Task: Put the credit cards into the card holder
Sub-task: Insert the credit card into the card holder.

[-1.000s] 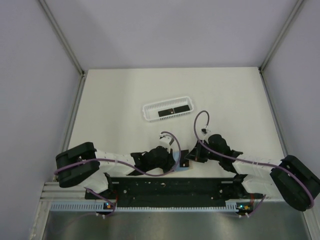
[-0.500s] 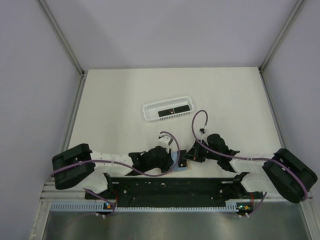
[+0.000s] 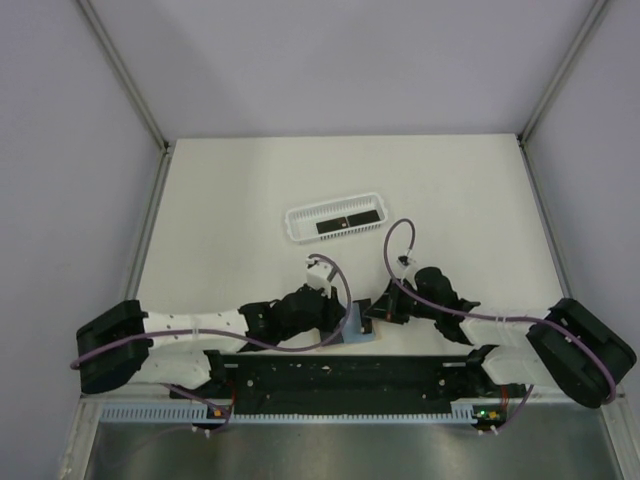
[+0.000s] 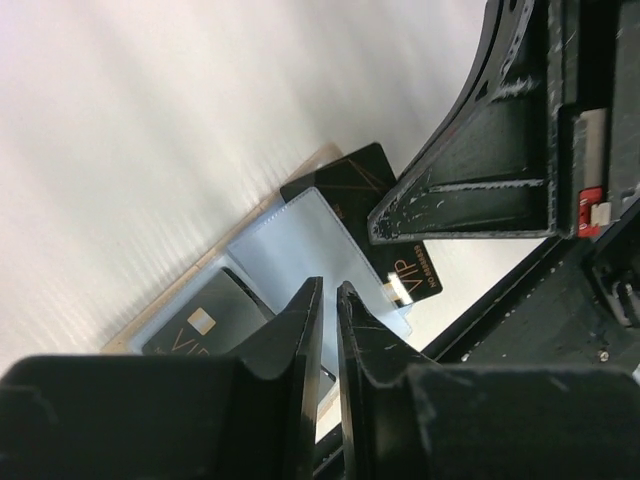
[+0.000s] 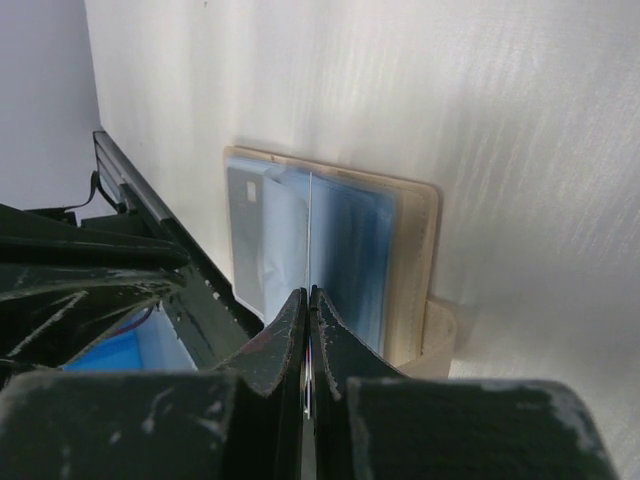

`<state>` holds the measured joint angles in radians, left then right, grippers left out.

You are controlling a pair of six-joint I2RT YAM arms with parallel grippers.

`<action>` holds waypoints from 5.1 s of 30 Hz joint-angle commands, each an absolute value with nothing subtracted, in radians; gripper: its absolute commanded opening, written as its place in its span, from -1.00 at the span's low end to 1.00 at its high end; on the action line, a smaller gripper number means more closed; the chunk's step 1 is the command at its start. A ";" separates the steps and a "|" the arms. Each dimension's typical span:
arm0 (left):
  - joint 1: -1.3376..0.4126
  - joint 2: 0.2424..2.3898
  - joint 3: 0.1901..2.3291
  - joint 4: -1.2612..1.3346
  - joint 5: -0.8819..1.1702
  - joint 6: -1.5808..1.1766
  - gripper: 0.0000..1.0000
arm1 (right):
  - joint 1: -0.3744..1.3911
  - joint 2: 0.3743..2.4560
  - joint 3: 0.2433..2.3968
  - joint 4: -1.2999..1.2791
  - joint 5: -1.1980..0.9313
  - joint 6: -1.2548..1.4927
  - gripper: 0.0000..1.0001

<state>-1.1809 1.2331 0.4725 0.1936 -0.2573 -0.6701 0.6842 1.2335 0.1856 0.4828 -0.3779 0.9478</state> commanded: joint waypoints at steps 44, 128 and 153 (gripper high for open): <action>-1.183 0.900 0.318 -0.023 -0.451 -0.793 -0.66 | 0.831 1.284 0.480 0.130 -0.341 0.864 -1.00; -1.183 1.065 0.278 0.029 -0.291 -0.861 -1.00 | 0.779 1.558 0.336 0.616 -0.436 0.977 -1.00; -1.183 1.068 0.285 0.021 -0.301 -0.865 -1.00 | 0.897 1.391 0.594 -0.032 -0.207 0.739 0.06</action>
<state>-1.1805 1.0512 0.2642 0.0330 -0.2996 -0.8658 0.8833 1.4319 0.5266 0.1448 -0.2890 0.8139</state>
